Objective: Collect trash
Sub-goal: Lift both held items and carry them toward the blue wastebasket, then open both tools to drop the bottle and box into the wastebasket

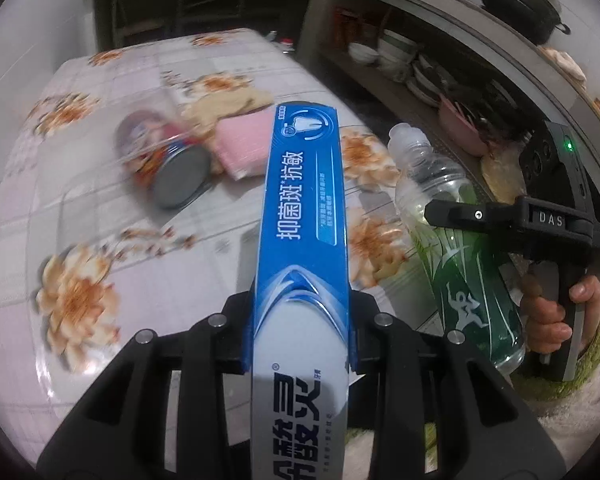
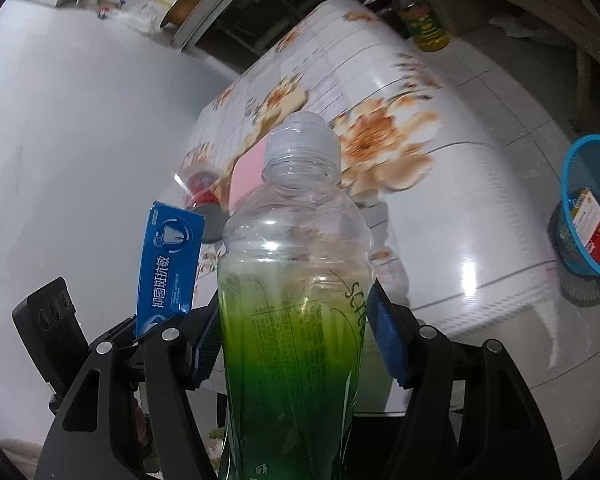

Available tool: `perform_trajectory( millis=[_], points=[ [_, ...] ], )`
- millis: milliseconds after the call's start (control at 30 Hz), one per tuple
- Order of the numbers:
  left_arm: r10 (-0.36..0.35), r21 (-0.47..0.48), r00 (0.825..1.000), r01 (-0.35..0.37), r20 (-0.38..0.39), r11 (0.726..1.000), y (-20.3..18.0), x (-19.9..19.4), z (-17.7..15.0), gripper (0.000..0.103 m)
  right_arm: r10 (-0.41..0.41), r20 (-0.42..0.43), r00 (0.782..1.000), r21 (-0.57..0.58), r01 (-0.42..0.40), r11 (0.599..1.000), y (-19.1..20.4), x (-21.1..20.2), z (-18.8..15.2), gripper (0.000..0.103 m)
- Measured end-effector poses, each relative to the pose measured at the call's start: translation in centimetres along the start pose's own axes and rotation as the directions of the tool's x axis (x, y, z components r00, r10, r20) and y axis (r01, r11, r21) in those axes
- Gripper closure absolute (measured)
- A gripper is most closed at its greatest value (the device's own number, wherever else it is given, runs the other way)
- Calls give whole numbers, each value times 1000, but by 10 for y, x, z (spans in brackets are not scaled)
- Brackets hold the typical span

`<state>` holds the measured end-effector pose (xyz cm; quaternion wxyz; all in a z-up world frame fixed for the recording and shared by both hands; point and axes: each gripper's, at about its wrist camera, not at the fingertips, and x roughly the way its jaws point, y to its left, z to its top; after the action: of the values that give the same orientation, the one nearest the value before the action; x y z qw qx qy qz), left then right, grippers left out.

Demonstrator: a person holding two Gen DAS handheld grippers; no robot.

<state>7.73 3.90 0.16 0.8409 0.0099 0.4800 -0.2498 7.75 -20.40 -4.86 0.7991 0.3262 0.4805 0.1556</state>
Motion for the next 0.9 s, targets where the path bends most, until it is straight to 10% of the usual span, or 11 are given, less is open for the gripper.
perform_trajectory(
  millis=[533, 900],
  points=[
    [-179, 148, 974, 199, -141, 969, -113, 83, 76, 72, -84, 212, 974, 257, 27, 966, -120, -95, -7, 38],
    [-174, 263, 877, 316, -449, 912, -238, 223, 122, 72, -190, 234, 953, 606, 10, 795, -285, -108, -26, 38]
  ],
)
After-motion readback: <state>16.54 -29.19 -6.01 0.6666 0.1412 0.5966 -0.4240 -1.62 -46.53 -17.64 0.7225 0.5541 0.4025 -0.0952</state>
